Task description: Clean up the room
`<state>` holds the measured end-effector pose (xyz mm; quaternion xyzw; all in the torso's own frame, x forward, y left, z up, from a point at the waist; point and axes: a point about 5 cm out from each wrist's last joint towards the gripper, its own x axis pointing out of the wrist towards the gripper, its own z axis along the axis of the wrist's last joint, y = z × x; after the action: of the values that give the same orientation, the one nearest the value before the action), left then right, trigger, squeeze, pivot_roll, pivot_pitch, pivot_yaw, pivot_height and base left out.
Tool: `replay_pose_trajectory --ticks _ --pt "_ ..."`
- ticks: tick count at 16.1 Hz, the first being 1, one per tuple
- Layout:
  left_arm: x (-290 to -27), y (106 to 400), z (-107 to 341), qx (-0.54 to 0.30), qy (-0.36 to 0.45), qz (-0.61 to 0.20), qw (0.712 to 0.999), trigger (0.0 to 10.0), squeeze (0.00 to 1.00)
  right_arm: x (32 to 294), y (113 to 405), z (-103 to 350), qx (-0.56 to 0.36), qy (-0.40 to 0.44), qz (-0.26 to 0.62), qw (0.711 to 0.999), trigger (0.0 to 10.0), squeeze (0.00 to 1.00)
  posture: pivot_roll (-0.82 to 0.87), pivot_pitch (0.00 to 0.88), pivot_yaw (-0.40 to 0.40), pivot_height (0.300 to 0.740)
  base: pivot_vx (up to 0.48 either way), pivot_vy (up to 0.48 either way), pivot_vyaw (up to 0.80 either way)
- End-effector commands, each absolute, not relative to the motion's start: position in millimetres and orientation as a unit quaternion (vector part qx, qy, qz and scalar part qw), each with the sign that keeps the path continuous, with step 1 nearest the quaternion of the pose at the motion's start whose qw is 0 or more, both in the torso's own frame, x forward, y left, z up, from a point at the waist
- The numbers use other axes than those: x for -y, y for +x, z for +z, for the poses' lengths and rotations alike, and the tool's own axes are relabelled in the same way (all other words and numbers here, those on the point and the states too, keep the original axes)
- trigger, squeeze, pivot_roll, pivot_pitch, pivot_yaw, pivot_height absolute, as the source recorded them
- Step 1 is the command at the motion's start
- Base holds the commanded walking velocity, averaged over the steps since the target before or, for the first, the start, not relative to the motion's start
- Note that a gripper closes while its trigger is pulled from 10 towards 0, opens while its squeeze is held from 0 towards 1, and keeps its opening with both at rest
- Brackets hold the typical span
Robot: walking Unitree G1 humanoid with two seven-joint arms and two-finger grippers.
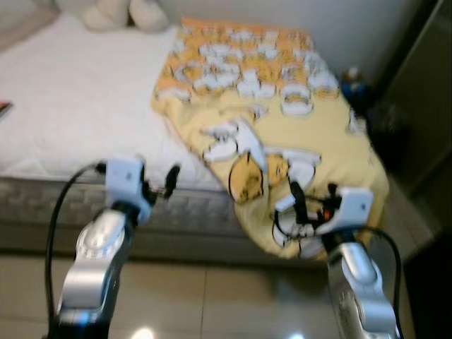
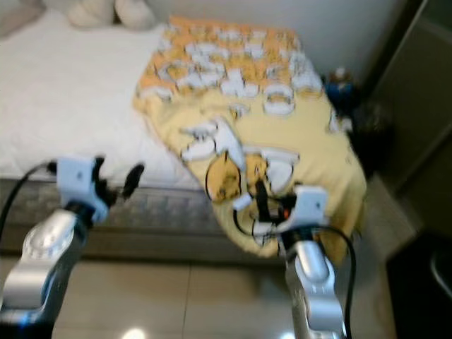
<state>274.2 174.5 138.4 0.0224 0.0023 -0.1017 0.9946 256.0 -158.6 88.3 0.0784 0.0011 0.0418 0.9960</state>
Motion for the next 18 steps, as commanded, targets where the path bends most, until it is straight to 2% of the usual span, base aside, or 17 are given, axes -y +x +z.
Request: replay_pose_trajectory --ticks 1,10,15,18 --pt "-171 276 132 -0.016 0.012 -0.109 0.994 10.0 0.0 162 260 89 0.002 0.069 0.036 0.997 10.0 0.0 0.01 0.0 -0.025 0.74 0.48 0.0 0.0" --pt "-170 286 134 -0.005 0.021 -0.113 0.993 10.0 0.0 153 275 92 0.01 0.064 0.045 0.997 10.0 0.0 0.02 0.0 -0.017 0.74 0.48 0.0 0.0" --pt "-172 288 135 -0.001 0.022 -0.118 0.993 10.0 0.0 157 282 96 0.017 0.056 0.04 0.997 10.0 0.0 0.02 0.0 -0.013 0.74 0.48 0.0 0.0" --pt "-176 284 134 -0.001 0.022 -0.117 0.993 10.0 0.0 161 298 105 0.025 0.051 0.036 0.998 10.0 0.0 0.04 0.0 -0.012 0.74 0.48 0.0 0.0"
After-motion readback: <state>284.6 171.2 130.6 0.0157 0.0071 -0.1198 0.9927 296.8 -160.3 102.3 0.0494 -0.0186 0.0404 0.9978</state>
